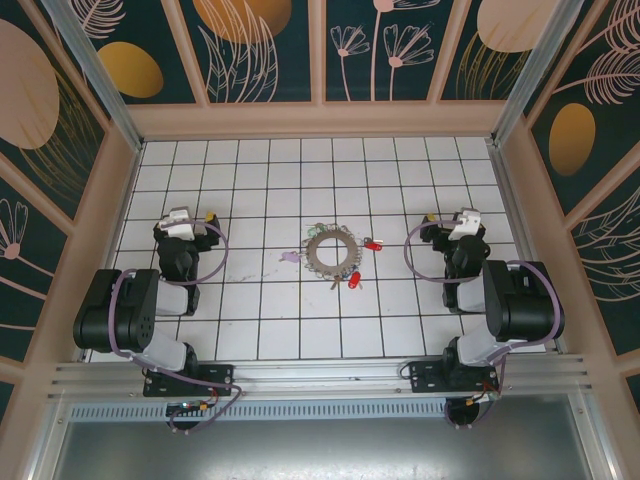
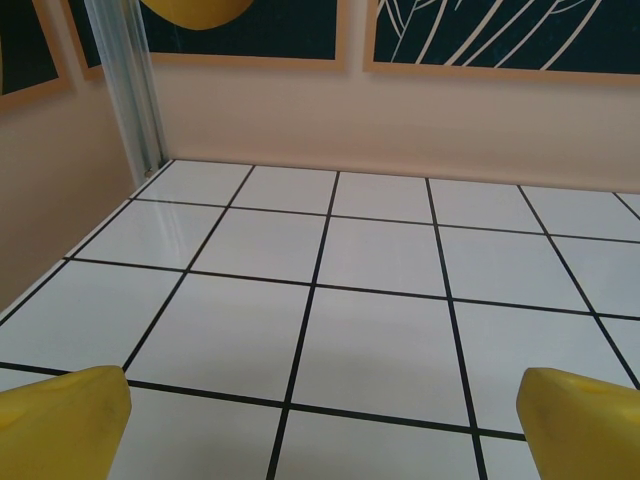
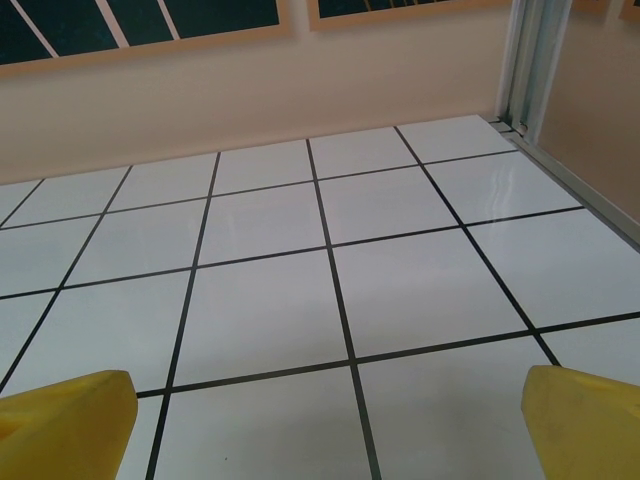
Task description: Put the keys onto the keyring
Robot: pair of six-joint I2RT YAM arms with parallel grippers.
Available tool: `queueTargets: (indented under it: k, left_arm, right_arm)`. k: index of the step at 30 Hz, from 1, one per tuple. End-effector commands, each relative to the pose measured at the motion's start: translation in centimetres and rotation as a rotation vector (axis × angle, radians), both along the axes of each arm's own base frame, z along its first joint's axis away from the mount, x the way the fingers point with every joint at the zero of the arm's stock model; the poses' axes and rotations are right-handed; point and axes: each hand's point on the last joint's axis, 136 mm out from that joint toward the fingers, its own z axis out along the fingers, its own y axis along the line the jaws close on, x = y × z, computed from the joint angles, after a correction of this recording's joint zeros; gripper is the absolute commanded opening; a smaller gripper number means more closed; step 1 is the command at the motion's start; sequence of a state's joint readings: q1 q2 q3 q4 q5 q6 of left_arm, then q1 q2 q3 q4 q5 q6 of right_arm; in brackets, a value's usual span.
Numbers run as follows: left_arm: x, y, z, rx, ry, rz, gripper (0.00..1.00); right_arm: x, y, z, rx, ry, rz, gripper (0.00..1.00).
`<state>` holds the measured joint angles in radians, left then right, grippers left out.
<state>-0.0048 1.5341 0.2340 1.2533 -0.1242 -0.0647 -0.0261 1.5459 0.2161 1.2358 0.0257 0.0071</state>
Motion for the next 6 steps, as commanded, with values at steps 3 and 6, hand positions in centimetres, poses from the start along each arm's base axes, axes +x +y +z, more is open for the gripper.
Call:
queueTargets:
  k: [3,6]
  left_arm:
    - [-0.01,0.18,1.03,-0.016,-0.038,0.007,0.99]
    - [0.0,0.2,1.04,-0.016,-0.038,0.007,0.99]
  right_arm:
    - [0.55,0.0,1.02,0.014,-0.03,0.0,0.99]
    - [0.49,0.08,1.18,0.013,-0.038,0.0,0.99]
